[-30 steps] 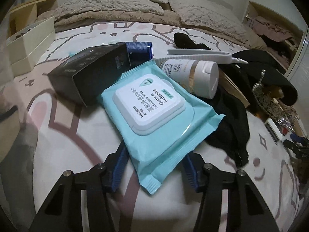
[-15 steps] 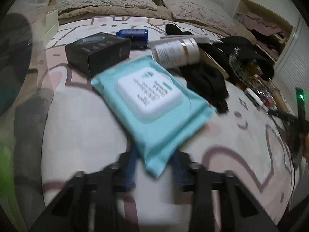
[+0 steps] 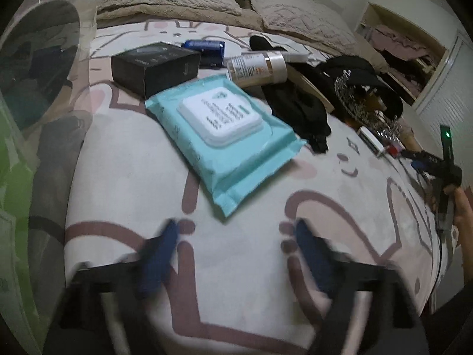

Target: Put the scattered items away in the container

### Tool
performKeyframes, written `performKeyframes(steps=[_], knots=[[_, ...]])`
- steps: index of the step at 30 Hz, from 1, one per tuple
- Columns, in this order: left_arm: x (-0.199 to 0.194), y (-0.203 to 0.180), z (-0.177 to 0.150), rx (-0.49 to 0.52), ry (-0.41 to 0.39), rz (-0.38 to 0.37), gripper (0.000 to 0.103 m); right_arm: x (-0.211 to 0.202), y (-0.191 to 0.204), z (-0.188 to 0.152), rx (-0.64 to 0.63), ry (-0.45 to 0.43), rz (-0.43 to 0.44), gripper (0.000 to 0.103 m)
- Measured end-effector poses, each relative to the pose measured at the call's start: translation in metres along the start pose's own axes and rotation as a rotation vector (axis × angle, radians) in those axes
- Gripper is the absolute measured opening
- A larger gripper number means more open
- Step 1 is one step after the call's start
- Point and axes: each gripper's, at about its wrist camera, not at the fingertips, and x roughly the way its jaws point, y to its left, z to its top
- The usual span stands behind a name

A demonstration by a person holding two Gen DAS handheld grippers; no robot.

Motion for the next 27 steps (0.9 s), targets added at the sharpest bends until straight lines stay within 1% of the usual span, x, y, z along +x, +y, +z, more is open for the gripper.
performKeyframes(steps=[3,5,7,8,12,16,18,21,25,27], knots=[[0.002,-0.003,0.011,-0.015,-0.009,0.014,0.092,0.003,-0.003,0.003,-0.009,0.001,-0.002,0.103],[0.006,-0.005,0.019,-0.03,-0.009,0.016,0.095,0.003,-0.001,0.006,-0.029,-0.016,-0.015,0.097],[0.01,-0.006,0.029,-0.052,-0.009,0.013,0.1,-0.005,-0.004,0.003,-0.041,-0.043,-0.019,0.076],[0.012,-0.007,0.034,-0.062,-0.008,0.013,0.101,-0.008,-0.003,0.004,-0.049,-0.055,-0.031,0.074],[0.023,-0.008,0.058,-0.111,0.0,-0.011,0.103,-0.011,-0.01,0.007,-0.067,-0.071,-0.045,0.073],[0.037,-0.011,0.081,-0.129,-0.006,0.013,0.103,-0.011,-0.014,0.007,-0.069,-0.073,-0.054,0.073],[0.043,-0.013,0.089,-0.131,-0.008,0.048,0.103,-0.012,-0.017,0.002,-0.069,-0.071,-0.056,0.073],[0.052,-0.017,0.099,-0.094,-0.016,0.124,0.103,-0.015,-0.022,-0.005,-0.056,-0.075,-0.042,0.073],[0.068,-0.008,0.103,-0.104,0.013,0.214,0.103,-0.015,-0.025,-0.005,-0.048,-0.077,-0.032,0.073],[0.073,-0.003,0.103,-0.1,0.019,0.28,0.103,-0.015,-0.025,-0.006,-0.048,-0.077,-0.033,0.073]])
